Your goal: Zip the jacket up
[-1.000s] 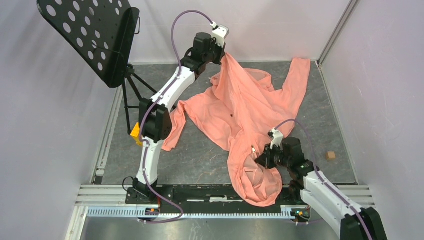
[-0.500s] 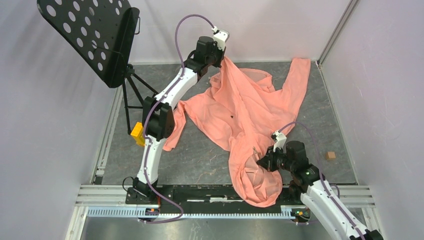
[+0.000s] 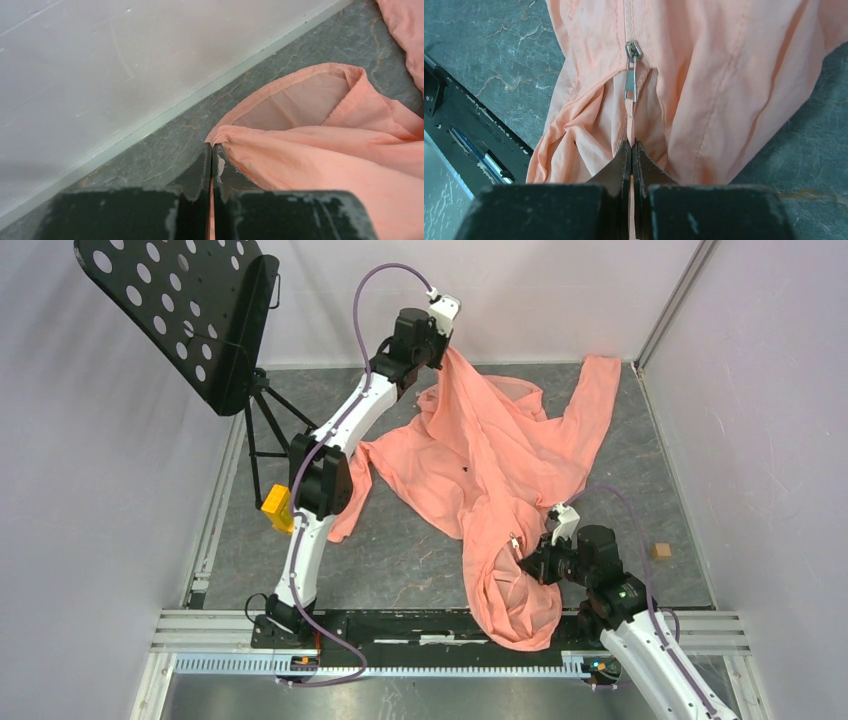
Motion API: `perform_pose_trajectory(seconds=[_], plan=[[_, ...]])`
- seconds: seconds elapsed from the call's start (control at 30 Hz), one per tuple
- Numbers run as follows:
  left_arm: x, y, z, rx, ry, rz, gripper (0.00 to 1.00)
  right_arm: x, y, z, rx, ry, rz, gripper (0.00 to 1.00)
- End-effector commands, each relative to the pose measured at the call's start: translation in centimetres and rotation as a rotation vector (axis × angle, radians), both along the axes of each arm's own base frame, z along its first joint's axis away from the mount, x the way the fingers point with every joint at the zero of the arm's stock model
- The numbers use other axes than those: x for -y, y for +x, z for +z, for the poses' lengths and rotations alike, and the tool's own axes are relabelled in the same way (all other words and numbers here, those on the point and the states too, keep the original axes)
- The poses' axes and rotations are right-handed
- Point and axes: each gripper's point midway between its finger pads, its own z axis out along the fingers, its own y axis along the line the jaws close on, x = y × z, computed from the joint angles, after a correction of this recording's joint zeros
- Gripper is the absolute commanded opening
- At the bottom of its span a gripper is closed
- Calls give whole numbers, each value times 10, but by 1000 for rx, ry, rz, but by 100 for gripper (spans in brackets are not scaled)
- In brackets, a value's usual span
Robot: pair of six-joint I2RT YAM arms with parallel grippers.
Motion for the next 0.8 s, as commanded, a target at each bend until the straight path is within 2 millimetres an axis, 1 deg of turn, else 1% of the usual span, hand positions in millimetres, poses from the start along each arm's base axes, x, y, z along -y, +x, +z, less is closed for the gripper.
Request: perform_pose_trajectory(seconds=[0.0, 0.13, 0.2, 0.27, 0.3, 0.33, 0.37, 0.4, 0.43, 0.47, 0.5, 0.57, 0.6, 0.7, 0.73, 0.77], plan=[[-11, 18, 28, 112, 46, 44, 2, 21, -44, -43, -228, -109, -15, 0], [-11, 20, 25, 113, 61, 45, 2, 21, -47, -46, -239, -111, -13, 0], [-8, 17, 21, 103, 62, 24, 2, 19, -39, -42, -201, -96, -18, 0], [-4, 14, 17, 96, 58, 11, 2, 15, -24, -30, -136, -76, -29, 1], [-2, 12, 17, 96, 50, 9, 2, 13, -14, -20, -95, -68, -41, 12], [1, 9, 15, 87, 42, 7, 7, 12, -4, -10, -51, -65, -54, 28], [9, 4, 15, 80, 30, -18, 20, 14, 6, -1, -20, -70, -81, 39], [12, 1, 18, 80, 21, -14, 37, 11, 17, 14, 24, -48, -96, 46], [12, -2, 20, 79, 23, 18, 56, 8, 27, 29, 72, -20, -107, 52], [13, -8, 26, 81, 27, 38, 66, 8, 36, 40, 96, 1, -147, 57], [13, -15, 33, 77, 35, 57, 74, 6, 45, 58, 133, 36, -174, 59], [19, -36, 47, 53, 44, 46, 92, 0, 56, 94, 212, 92, -174, 65], [24, -51, 52, 33, 55, 26, 96, 2, 60, 110, 251, 87, -188, 68], [26, -97, 86, 3, 40, 5, 97, 15, 72, 171, 385, 83, -256, 77], [25, -117, 100, -19, -3, 0, 97, 19, 74, 197, 440, 90, -281, 80], [26, -136, 111, -48, -48, -24, 99, 22, 75, 215, 480, 94, -293, 83]])
